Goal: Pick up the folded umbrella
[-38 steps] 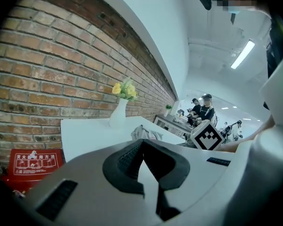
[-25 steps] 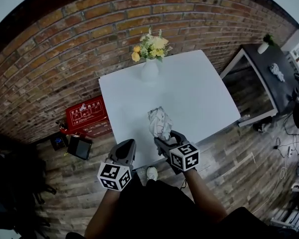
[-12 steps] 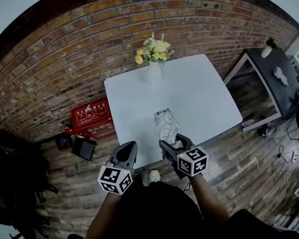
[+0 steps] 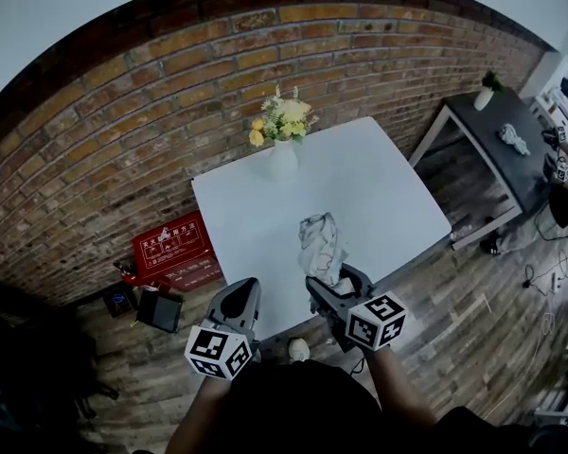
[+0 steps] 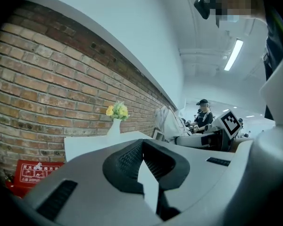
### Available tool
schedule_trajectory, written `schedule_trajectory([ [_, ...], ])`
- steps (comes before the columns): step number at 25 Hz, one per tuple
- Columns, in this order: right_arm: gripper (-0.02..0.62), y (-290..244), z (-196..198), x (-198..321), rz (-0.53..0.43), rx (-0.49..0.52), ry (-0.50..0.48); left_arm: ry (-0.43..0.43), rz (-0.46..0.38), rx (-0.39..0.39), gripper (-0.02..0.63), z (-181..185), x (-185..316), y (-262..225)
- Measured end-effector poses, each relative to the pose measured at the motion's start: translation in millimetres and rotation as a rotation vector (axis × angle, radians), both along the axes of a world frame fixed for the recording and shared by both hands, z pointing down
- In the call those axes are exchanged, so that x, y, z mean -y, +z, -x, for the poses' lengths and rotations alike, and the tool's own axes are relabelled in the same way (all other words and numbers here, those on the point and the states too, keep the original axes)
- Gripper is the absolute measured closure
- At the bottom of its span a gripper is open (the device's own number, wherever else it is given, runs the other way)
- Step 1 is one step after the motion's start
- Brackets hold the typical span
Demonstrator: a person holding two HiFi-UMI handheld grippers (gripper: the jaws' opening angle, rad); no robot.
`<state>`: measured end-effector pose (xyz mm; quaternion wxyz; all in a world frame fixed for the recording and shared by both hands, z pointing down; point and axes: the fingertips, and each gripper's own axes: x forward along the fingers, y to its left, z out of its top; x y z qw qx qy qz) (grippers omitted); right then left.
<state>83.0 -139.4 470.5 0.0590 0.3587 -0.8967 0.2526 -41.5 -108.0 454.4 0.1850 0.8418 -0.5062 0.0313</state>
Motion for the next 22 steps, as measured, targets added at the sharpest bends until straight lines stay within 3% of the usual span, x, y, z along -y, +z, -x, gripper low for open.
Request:
schedule_trajectory([
  [10, 0.336, -38, -2, 0, -0.054, 0.063, 0.137, 0.045, -0.077, -0.033, 0.592, 36, 18, -43],
  [22, 0.336, -73, 13, 1, -0.132, 0.081, 0.174, 0.092, -0.113, -0.051, 0.592, 49, 24, -62],
])
